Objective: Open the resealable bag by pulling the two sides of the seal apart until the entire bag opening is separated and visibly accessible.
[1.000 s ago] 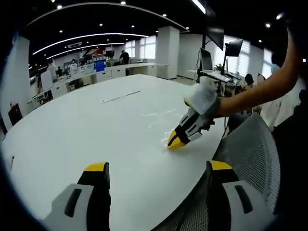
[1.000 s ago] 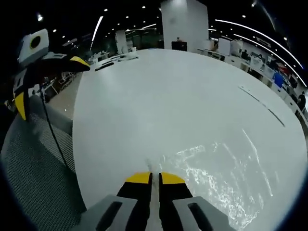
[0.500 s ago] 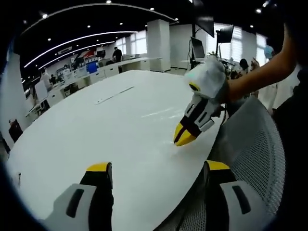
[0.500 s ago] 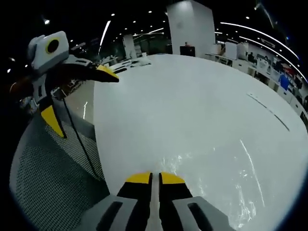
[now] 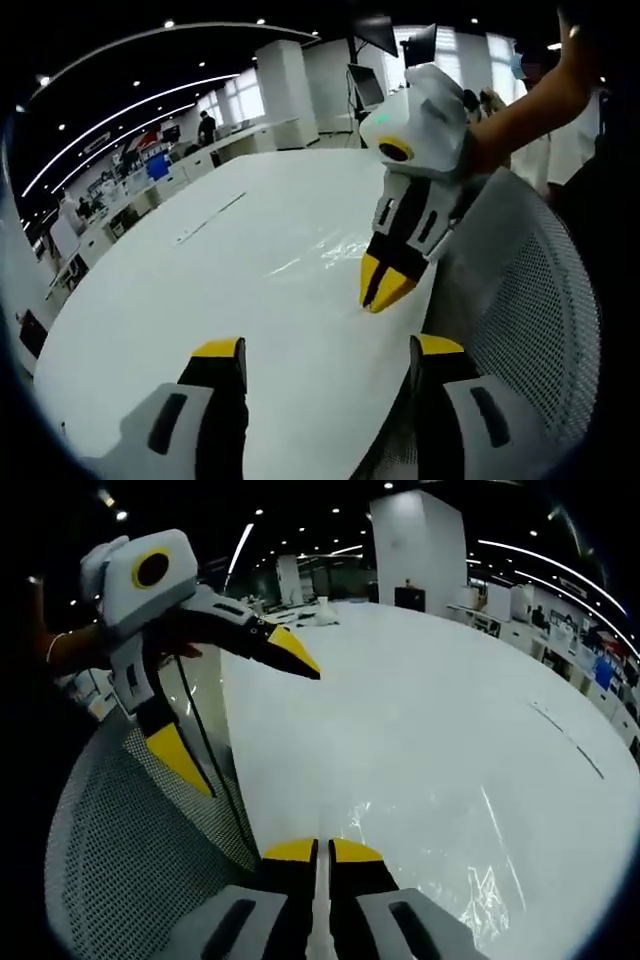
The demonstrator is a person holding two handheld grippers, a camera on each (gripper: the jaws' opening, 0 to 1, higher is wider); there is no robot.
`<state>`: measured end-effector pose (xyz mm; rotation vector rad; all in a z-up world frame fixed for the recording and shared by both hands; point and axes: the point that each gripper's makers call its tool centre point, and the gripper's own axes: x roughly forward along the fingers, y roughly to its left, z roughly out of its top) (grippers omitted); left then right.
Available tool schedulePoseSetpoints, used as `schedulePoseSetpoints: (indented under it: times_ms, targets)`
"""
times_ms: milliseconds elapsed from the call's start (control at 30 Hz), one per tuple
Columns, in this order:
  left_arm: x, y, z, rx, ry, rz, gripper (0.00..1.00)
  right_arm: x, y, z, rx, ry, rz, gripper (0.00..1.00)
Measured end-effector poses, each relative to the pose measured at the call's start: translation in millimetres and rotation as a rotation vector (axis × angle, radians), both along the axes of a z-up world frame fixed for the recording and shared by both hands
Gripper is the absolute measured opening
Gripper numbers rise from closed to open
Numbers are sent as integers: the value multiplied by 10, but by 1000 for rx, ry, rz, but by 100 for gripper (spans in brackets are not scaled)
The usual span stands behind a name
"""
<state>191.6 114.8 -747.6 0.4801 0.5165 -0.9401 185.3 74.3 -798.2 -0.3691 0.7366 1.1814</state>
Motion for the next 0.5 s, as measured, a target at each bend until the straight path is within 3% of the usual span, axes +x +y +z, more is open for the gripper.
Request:
schedulePoseSetpoints:
  times_ms: [167,333,467,500]
  targets:
    - [-71,-81,-85,44,10,-60,48,-74,16,12,-5,-1,20,0]
    - [-101,-167,-125,92,-22,-129,48,-146,17,22,-20,-16,45,0]
    - [-100,-198,-171,200,-87,-205,41,-216,14,16,-44,-33,80,0]
    - [-83,-175,-194,262,-113,-220,39,-222,6,10,-55,-37,82,0]
